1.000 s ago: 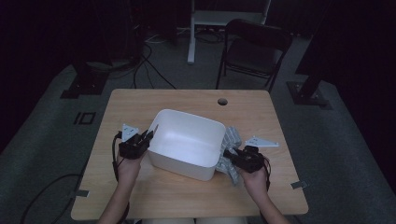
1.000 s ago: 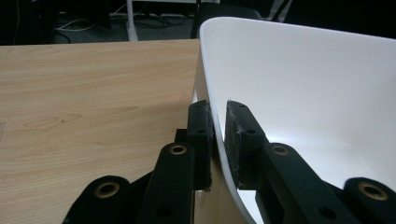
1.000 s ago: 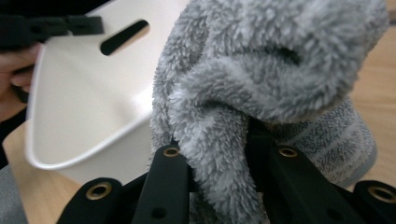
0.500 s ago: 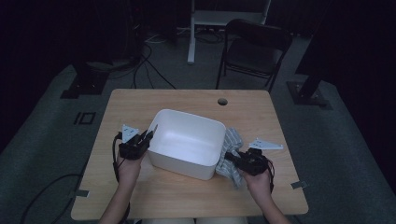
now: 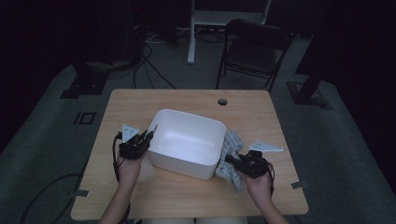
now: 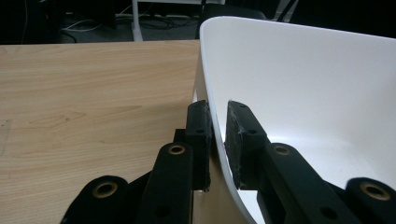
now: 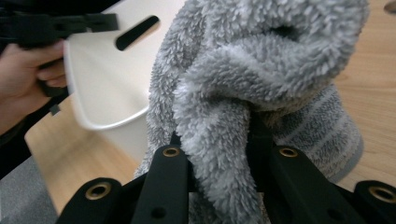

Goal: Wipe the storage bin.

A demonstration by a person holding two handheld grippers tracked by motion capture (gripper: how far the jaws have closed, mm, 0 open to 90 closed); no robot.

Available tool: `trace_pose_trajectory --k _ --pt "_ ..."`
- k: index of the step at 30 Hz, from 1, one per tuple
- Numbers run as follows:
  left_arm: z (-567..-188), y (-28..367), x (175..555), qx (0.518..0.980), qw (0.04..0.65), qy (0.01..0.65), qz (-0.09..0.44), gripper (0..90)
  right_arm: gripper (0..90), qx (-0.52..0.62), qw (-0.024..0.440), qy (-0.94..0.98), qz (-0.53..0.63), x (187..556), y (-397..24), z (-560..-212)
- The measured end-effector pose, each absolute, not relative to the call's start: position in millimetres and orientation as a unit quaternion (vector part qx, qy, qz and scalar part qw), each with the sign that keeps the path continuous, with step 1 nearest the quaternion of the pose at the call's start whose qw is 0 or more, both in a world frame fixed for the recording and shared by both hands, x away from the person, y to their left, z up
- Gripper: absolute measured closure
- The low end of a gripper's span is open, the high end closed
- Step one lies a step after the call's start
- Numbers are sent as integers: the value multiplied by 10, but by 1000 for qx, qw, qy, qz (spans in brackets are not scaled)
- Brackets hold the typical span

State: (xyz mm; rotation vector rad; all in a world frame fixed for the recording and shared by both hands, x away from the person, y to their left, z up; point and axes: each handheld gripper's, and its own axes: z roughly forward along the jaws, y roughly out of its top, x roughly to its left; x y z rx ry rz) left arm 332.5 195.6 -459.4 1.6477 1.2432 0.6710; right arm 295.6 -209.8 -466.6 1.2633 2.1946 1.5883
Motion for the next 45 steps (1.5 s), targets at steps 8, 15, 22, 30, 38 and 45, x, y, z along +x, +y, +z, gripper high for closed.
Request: trace_pose_trajectory --k 8,15,22,30,38,45 --pt "-4594 1949 3318 672 465 506 276 796 759 408 78 734 538 2835 -2013 -4671" --pt "-4595 1944 3309 673 464 504 279 797 760 418 70 749 509 2923 -1938 -4808" --pt "-4600 1936 3299 669 464 506 285 796 758 417 72 735 530 2807 -1987 -4706" --pt "-4597 1936 3293 674 462 502 284 799 761 411 91 740 525 2748 -1894 -4745" --pt "-4592 1932 3296 679 458 498 285 797 762 434 66 748 498 2895 -1903 -4985" --pt "-4591 1935 3299 679 458 499 285 795 762 450 50 760 467 3035 -1887 -5202"
